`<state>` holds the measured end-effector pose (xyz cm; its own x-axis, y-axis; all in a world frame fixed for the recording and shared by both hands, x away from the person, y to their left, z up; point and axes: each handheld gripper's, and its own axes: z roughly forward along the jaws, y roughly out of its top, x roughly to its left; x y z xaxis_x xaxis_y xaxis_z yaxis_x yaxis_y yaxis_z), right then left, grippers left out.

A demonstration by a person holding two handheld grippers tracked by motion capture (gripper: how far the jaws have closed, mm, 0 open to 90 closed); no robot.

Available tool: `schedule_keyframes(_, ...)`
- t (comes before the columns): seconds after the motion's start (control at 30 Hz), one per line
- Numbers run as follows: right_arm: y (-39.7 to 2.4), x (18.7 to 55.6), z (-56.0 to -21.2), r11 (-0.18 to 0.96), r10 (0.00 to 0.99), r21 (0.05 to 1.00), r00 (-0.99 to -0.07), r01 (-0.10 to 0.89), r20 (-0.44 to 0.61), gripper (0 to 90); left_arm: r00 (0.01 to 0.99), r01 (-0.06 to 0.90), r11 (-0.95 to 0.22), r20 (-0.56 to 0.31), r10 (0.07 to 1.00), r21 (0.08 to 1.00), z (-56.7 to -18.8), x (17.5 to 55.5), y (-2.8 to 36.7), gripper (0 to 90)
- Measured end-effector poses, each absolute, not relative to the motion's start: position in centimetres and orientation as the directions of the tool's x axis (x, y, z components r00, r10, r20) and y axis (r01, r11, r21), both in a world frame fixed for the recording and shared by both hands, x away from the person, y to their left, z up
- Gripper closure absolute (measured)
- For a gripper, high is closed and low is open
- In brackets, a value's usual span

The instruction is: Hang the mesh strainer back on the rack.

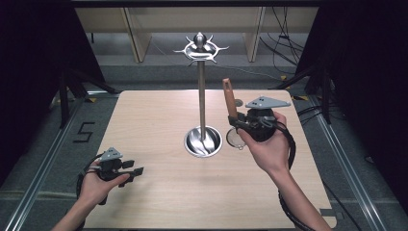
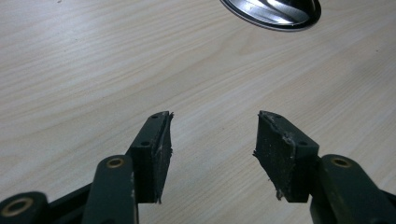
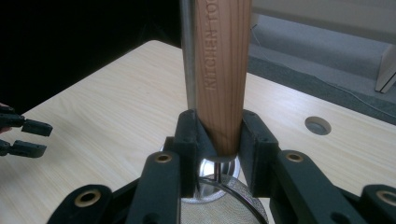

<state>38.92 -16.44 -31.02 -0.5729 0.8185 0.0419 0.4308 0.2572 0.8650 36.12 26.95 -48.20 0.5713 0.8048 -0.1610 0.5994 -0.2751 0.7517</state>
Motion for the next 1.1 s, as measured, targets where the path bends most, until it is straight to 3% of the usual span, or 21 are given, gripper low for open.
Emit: schedule_keyframes(1.1, -15.8, 39.1, -29.0, 0.254, 0.811, 0.899, -0.585, 0.357, 0.003, 71.3, 0.566, 0.599, -0.263, -0.168, 0.807, 0.756, -48.3, 36.1, 26.9, 44.5)
